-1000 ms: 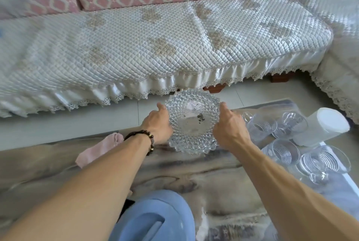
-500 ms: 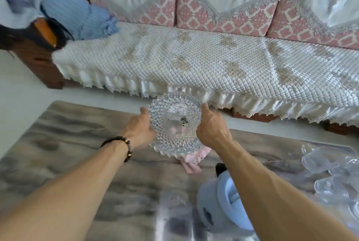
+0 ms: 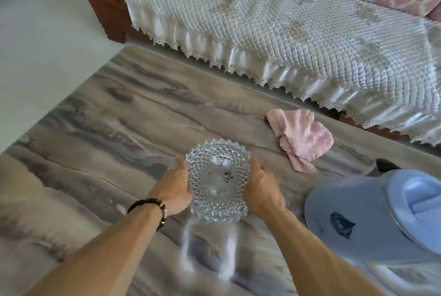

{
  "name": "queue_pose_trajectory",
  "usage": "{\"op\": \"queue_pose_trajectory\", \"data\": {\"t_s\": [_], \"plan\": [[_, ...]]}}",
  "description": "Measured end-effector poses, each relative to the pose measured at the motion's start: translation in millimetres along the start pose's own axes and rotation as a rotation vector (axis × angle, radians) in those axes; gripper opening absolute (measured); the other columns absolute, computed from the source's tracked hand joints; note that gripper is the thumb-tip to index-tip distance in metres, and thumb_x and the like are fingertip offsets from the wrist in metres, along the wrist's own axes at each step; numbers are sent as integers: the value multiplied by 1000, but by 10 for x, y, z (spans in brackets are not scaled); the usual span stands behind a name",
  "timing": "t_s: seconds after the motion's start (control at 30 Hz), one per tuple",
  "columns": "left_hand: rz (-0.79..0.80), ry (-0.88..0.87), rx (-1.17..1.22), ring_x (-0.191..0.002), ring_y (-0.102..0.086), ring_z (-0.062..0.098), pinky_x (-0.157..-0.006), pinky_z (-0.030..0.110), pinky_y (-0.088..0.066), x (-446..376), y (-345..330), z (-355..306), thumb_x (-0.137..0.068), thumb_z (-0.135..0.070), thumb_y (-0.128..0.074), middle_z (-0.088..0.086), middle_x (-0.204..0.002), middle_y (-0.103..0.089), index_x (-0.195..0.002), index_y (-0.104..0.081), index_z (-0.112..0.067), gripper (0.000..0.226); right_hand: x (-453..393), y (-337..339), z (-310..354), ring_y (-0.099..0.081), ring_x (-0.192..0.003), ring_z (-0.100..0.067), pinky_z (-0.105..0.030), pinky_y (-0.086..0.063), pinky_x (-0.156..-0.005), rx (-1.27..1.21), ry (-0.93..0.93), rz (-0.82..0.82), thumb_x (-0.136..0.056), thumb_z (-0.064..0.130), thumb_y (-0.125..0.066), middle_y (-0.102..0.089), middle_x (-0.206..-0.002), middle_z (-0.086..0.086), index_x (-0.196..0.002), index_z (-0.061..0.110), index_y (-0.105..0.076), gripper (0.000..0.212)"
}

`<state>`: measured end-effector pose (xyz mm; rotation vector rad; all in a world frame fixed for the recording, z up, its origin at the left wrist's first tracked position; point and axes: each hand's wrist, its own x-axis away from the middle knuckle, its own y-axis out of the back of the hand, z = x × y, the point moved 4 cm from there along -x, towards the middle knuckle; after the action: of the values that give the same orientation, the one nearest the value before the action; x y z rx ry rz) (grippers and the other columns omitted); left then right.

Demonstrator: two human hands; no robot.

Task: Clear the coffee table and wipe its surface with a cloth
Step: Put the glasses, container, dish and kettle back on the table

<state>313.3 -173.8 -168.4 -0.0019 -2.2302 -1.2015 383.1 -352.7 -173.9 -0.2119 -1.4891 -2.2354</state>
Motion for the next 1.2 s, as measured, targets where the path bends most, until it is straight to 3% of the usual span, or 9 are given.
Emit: {"op": "queue_pose_trajectory", "data": {"t_s": [0.1, 0.17, 0.33, 0.53, 0.6, 0.7, 0.8, 0.93, 1.2], "plan": [[-13, 16, 16, -55, -49, 11, -38, 18, -32, -6, -193, 180, -97, -13, -48, 3, -82, -53, -140, -16, -10, 54, 54, -218, -31, -59, -92, -38, -42, -48, -71, 16, -11, -3, -86, -8, -40, -54, -118, -25, -148, 9, -21, 67], [-29, 11, 18, -56, -48, 12, -38, 18, -31, -34, -232, 239, -96, -14, -48, 7, -87, -54, -137, -19, -10, 50, 50, -261, -30, -58, -92, -39, -40, -44, -70, 28, -11, -3, -86, -8, -41, -54, -115, -25, -146, 7, -24, 65], [-14, -16, 28, -55, -50, 7, -36, 16, -32, -50, -224, 252, -96, -14, -49, 0, -77, -50, -136, -22, -7, 49, 43, -248, -10, -57, -93, -38, -37, -42, -71, 33, -23, 39, -86, -8, -43, -53, -118, -26, -147, 5, -24, 65], [26, -11, -2, -61, -54, 11, -46, 16, -34, -59, -222, 287, -97, -19, -49, 2, -86, -53, -140, -18, -9, 54, 55, -258, 3, -57, -102, -40, -45, -49, -82, 47, -65, 102, -88, -5, -44, -50, -126, -25, -148, 10, -20, 67], [16, 7, -70, -75, -57, 16, -58, 22, -42, -33, -192, 271, -98, -29, -47, 6, -103, -54, -142, -18, -10, 56, 57, -200, 1, -53, -110, -38, -43, -45, -83, 96, -64, 139, -91, 3, -45, -49, -128, -20, -147, 12, -22, 62], [-96, -17, -234, -120, -46, 27, -89, 36, -48, 72, -41, 94, -97, -42, -42, 16, -141, -38, -145, -18, -9, 63, 107, 136, 68, -44, -122, -33, -43, -41, -95, 232, 37, 5, -93, 19, -47, -45, -138, -11, -144, 13, -28, 55], [-217, -239, -361, -140, -27, 28, -109, 41, -35, 273, 99, -373, -97, -45, -40, 14, -152, -29, -147, -22, -8, 65, 279, 658, 126, -41, -126, -30, -43, -37, -103, 312, 154, -166, -89, 23, -50, -40, -142, -8, -143, 12, -32, 58], [-312, -422, -387, -133, -42, 33, -99, 52, -44, 529, 247, -1079, -89, -44, -38, 16, -137, -51, -135, -48, -3, 62, 600, 1386, -45, -51, -115, -36, -48, -44, -95, 326, 172, -343, -80, 25, -56, -52, -131, -11, -131, 9, -48, 54], [-316, -855, -363, -128, -45, 36, -101, 55, -40, 1186, 96, -3156, -91, -45, -32, 18, -133, -54, -129, -53, 0, 63, 1538, 2829, -1420, -42, -133, -36, -52, -37, -108, 374, -111, -473, -83, 25, -62, -45, -146, -17, -139, 8, -47, 60]]}}
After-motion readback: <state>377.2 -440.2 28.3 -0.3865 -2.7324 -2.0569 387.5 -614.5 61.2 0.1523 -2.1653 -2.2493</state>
